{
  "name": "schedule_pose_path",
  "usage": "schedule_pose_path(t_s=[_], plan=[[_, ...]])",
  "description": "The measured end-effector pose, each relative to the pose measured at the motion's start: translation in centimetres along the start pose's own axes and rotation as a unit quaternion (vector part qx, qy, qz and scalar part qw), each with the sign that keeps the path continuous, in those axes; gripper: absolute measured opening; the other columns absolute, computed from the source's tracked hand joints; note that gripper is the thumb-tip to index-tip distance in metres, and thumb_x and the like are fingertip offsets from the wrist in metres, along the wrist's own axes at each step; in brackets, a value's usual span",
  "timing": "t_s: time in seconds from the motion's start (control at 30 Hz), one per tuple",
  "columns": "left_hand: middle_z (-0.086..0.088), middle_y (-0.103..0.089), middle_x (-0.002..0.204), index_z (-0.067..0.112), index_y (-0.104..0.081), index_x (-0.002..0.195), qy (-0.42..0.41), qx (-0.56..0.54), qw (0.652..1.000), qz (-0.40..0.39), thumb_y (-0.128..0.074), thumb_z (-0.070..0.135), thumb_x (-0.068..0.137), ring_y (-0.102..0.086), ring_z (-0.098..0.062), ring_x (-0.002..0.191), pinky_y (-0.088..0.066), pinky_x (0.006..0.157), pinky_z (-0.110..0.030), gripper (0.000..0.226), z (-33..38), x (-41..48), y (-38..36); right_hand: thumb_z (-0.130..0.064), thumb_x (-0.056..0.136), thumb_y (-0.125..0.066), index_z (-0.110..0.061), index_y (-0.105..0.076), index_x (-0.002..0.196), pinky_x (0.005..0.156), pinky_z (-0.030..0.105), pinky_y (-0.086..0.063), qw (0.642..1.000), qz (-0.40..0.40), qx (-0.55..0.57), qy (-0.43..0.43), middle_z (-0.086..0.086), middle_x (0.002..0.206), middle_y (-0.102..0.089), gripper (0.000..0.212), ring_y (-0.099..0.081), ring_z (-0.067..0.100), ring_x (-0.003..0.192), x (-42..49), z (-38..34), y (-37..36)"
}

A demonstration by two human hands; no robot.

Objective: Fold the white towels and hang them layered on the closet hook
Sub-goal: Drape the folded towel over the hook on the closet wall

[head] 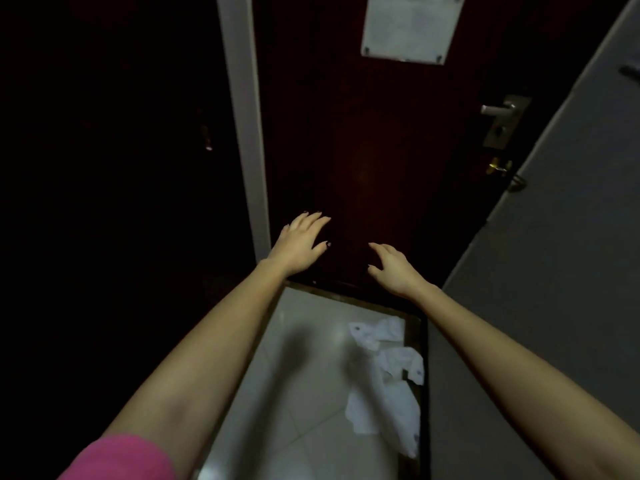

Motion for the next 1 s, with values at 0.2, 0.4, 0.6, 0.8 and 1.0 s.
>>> schedule_pose_path(t_s=[0.2, 0.4, 0.6, 0.8, 1.0], plan=[[0.000, -0.018, 0.162, 0.024, -0.022, 0.154, -0.058, 0.016, 0.994, -0.094, -0.045, 0.036, 0.101, -0.009, -0.022, 0.150, -0.016, 0.119, -0.052, 0.059, 0.6, 6.1, -13.4, -0.027, 0.101, -0.050, -0.014, -0.022, 0.155, 0.115, 0.050, -0.029, 0.995, -0.013, 0.003, -0.099, 0.014, 0.159, -0.025, 0.062, -0.026, 0.034, 0.144, 1.9, 10.8, -6.7], [-0.001, -0.021, 0.161, 0.022, -0.024, 0.153, -0.100, 0.024, 0.983, -0.153, -0.045, 0.037, 0.101, -0.012, -0.023, 0.149, -0.017, 0.119, -0.049, 0.059, -2.8, 9.1, -32.3, -0.027, 0.100, -0.050, -0.012, -0.023, 0.154, 0.115, 0.048, -0.029, 0.987, 0.003, 0.017, -0.160, 0.015, 0.158, -0.026, 0.062, -0.027, 0.037, 0.143, 4.9, 21.9, -19.7], [-0.007, -0.023, 0.159, 0.018, -0.026, 0.153, -0.176, 0.024, 0.965, -0.190, -0.045, 0.039, 0.101, -0.017, -0.026, 0.147, -0.019, 0.118, -0.047, 0.059, -7.2, 9.7, -53.6, -0.030, 0.100, -0.052, -0.011, -0.025, 0.154, 0.114, 0.046, -0.030, 0.978, -0.003, 0.033, -0.207, 0.015, 0.157, -0.029, 0.063, -0.029, 0.036, 0.142, 7.6, 34.7, -38.5], [-0.009, -0.024, 0.159, 0.016, -0.026, 0.153, -0.180, 0.004, 0.959, -0.221, -0.045, 0.038, 0.101, -0.019, -0.026, 0.147, -0.020, 0.118, -0.041, 0.059, -12.5, 8.9, -72.9, -0.029, 0.100, -0.054, -0.011, -0.032, 0.151, 0.113, 0.039, -0.029, 0.974, -0.009, 0.077, -0.213, 0.012, 0.154, -0.037, 0.059, -0.036, 0.031, 0.139, 8.6, 45.1, -57.5], [-0.009, -0.030, 0.157, 0.015, -0.031, 0.151, -0.147, -0.019, 0.953, -0.266, -0.045, 0.037, 0.102, -0.023, -0.027, 0.144, -0.024, 0.116, -0.038, 0.055, -17.1, 5.8, -86.6, -0.032, 0.098, -0.056, -0.012, -0.045, 0.145, 0.112, 0.038, -0.032, 0.970, -0.010, 0.094, -0.222, 0.010, 0.149, -0.046, 0.052, -0.042, 0.029, 0.136, 8.5, 50.6, -70.4]])
Point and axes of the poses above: each hand's wrist, its own x-axis towards the middle knuckle, its own y-axis out of the back of the hand, z = x × y, the point moved 1 cm from there along x, towards the middle knuckle
